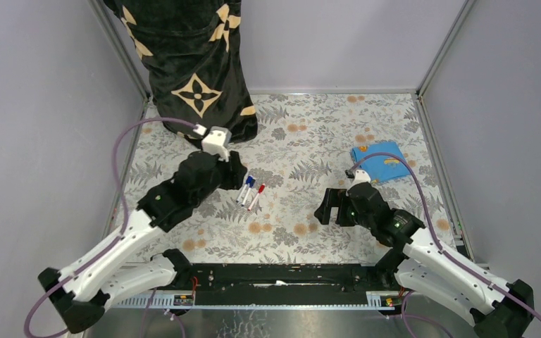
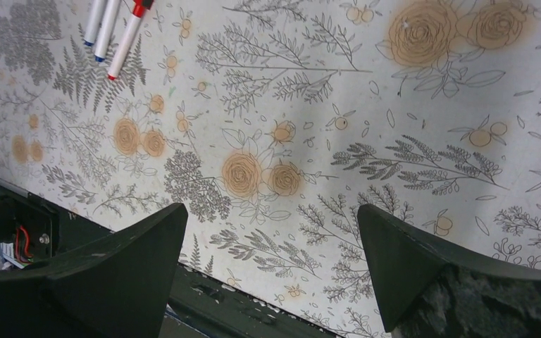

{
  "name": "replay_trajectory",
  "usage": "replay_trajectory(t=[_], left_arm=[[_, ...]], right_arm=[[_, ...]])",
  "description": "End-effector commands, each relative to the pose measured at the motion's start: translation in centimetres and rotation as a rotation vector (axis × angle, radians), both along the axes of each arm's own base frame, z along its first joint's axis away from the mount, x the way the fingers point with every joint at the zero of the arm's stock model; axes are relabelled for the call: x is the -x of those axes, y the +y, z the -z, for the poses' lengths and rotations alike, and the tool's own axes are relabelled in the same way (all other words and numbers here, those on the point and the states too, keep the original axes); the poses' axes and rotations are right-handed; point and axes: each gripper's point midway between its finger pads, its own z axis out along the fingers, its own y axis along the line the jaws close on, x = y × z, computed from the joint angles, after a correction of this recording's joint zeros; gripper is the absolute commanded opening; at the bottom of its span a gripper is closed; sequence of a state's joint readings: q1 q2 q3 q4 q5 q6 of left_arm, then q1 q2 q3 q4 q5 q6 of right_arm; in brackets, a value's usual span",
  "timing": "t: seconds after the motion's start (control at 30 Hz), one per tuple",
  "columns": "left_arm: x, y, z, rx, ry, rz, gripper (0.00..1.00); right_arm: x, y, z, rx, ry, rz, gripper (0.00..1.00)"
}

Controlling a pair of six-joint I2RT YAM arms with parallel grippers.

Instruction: Insert the pens into the pen caps

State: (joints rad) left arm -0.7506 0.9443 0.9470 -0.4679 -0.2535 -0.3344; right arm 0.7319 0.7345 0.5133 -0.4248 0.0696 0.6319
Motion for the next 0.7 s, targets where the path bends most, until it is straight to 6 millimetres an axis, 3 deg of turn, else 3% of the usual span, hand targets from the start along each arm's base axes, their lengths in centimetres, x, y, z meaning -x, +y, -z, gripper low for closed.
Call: replay_trajectory(t=[0.0,0.27,0.4,0.57,0.67], left_arm=[[1.2,3.7,-1.4,0.012,-0.035,-0.119,0.60],[4.0,8.1,-1.9,0.060,-0.083,-0.214,0.71],[4.9,9.2,-2.5,0.106,-0.122,-0.231,0.75],[5.2,9.8,-2.8,0.148,-0.158,-0.250,0.97],[5.2,10.4,-2.9,0.149,-0.165,-0.284,0.99]], right_arm=[[-1.8,0.1,-3.7,-0.032,-0.136,0.013,1.00],[-2.7,-0.7,-6.9,-0.048,-0.272,0.030,1.00],[-3.0,-1.5,-8.9,-0.032,-0.340,0.034,1.00],[-2.8,-2.4,-12.0,-0.017,-0.470,-0.007,1.00],[-2.2,-3.4,-14.4,-0.006,-0.559,-0.025,1.00]])
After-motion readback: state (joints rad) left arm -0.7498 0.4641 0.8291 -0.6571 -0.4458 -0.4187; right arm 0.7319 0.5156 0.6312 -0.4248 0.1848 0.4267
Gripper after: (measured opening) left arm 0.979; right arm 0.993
